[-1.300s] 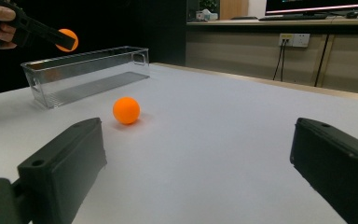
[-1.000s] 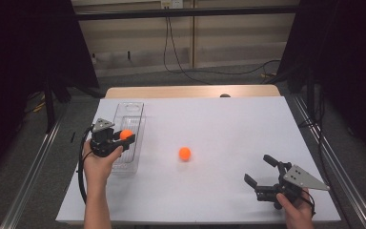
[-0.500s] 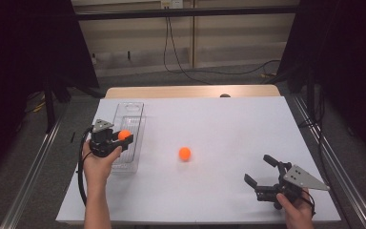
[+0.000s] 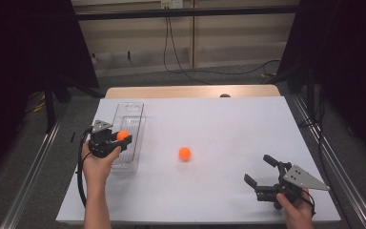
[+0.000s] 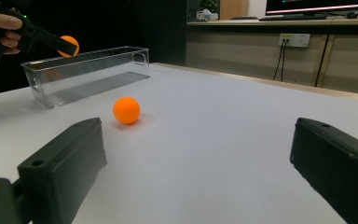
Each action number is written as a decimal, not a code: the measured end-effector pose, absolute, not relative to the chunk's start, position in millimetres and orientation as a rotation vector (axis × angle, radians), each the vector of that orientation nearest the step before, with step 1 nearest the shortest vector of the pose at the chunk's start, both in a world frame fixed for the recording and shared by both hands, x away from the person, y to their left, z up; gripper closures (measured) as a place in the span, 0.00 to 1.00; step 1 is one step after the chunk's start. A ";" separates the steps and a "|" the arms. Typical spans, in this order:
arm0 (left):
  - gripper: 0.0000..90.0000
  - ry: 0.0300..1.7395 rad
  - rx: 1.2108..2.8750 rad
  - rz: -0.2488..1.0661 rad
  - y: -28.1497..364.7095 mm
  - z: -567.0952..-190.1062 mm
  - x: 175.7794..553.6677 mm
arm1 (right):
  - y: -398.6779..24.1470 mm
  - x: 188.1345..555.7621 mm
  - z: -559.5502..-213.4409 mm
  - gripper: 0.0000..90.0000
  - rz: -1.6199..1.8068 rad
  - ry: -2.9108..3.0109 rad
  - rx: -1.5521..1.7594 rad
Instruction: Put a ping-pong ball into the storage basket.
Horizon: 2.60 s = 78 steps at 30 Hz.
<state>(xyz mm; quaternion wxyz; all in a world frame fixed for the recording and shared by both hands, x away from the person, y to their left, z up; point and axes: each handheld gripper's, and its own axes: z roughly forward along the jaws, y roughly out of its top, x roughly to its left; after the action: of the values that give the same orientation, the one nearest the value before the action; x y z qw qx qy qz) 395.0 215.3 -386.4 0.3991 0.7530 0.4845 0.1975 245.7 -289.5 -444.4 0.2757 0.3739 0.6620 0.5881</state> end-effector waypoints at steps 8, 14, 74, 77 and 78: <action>0.56 1.239 1.906 0.502 217.3 -388.9 395.5 | -289.7 245.8 -444.4 0.03 1.580 1.780 1.004; 0.56 1.247 1.908 0.511 218.4 -390.9 396.0 | -289.7 245.8 -444.5 0.03 1.580 1.780 1.004; 0.48 1.309 1.916 0.547 221.1 -398.0 397.8 | -289.8 245.6 -444.5 0.03 1.582 1.779 1.005; 0.45 1.305 1.907 0.550 220.2 -396.2 397.1 | -289.7 245.7 -444.5 0.03 1.582 1.779 1.006; 0.45 1.305 1.902 0.549 219.9 -395.8 396.8 | -289.7 245.7 -444.5 0.03 1.582 1.779 1.006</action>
<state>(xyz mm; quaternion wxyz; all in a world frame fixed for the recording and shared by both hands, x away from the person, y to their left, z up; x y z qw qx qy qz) 396.8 219.9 -395.8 0.3758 0.7433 0.5102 0.2145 245.7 -289.7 -444.5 0.2748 0.3742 0.6618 0.5886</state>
